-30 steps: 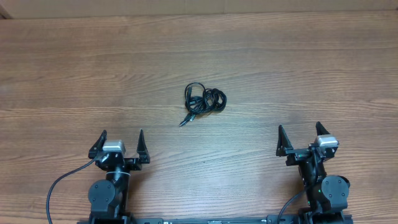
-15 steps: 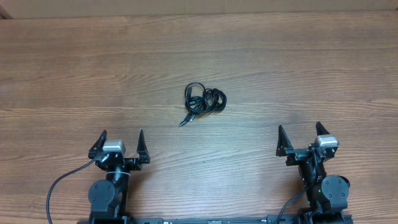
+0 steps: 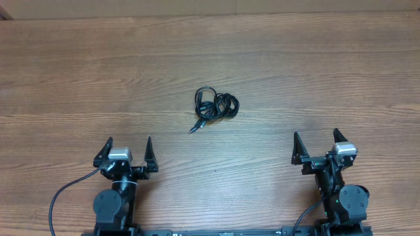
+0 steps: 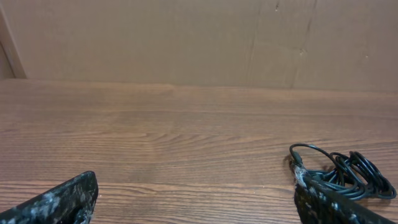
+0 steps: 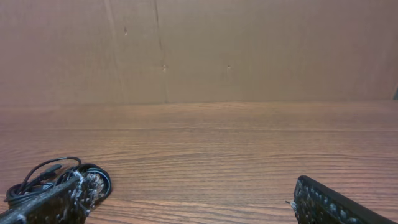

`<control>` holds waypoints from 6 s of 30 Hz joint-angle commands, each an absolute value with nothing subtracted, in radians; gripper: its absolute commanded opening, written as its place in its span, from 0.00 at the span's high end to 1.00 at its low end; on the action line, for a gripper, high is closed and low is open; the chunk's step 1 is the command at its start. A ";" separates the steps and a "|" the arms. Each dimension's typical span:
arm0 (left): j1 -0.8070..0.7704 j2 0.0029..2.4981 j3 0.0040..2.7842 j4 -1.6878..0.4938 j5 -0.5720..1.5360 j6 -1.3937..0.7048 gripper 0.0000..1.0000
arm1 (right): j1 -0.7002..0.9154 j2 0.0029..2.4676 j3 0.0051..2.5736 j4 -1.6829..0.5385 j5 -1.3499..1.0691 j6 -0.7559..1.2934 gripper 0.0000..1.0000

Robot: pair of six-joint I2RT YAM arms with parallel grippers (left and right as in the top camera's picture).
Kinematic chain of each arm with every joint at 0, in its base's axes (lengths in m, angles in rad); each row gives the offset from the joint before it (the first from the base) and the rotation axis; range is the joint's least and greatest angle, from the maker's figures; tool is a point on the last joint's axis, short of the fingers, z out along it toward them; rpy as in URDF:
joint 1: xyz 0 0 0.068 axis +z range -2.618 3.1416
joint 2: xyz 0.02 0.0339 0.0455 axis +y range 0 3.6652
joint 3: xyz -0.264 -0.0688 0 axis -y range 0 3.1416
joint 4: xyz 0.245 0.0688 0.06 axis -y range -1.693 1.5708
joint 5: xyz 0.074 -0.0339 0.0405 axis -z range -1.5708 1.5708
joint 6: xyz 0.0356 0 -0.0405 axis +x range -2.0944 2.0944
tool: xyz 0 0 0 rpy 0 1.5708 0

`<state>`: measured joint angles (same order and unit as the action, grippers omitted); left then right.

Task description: Untangle cables

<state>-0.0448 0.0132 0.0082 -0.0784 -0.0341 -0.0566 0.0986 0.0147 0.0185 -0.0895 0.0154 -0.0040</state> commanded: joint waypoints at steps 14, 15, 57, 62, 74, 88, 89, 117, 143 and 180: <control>-0.038 0.004 0.006 -0.078 -0.026 -0.067 0.00 | 0.096 0.003 0.009 -0.084 0.025 -0.009 0.00; -0.038 0.004 0.006 -0.078 -0.026 -0.067 0.01 | 0.096 0.003 0.009 -0.084 0.025 -0.009 0.00; -0.038 0.005 0.184 -0.337 0.057 -0.093 0.00 | 0.096 0.003 0.009 -0.084 0.025 -0.009 0.00; -0.038 0.013 0.257 -0.401 0.072 -0.094 0.00 | 0.096 0.003 0.009 -0.084 0.025 -0.009 0.00; -0.039 0.307 0.485 -0.462 0.124 -0.093 0.00 | 0.096 0.003 0.009 -0.084 0.025 -0.009 0.00; -0.039 0.854 1.010 -0.833 0.226 -0.092 0.00 | 0.096 0.003 0.009 -0.084 0.025 -0.009 0.00; -0.040 0.927 1.088 -0.894 0.245 -0.088 0.00 | 0.096 0.003 0.009 -0.084 0.025 -0.009 0.00; -0.453 1.665 1.570 -1.244 0.075 0.173 0.00 | 0.096 0.003 0.009 -0.084 0.025 -0.009 0.00; -0.592 2.010 1.570 -0.986 -0.108 0.247 0.00 | 0.096 0.003 0.009 -0.084 0.025 -0.009 0.00; -0.627 2.042 1.449 -0.795 -0.136 0.382 0.18 | 0.096 0.003 0.009 -0.084 0.025 -0.009 0.00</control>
<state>-0.6327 2.0258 1.4963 -0.8078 -0.1295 0.3702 0.0986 0.0147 0.0185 -0.0891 0.0154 -0.0036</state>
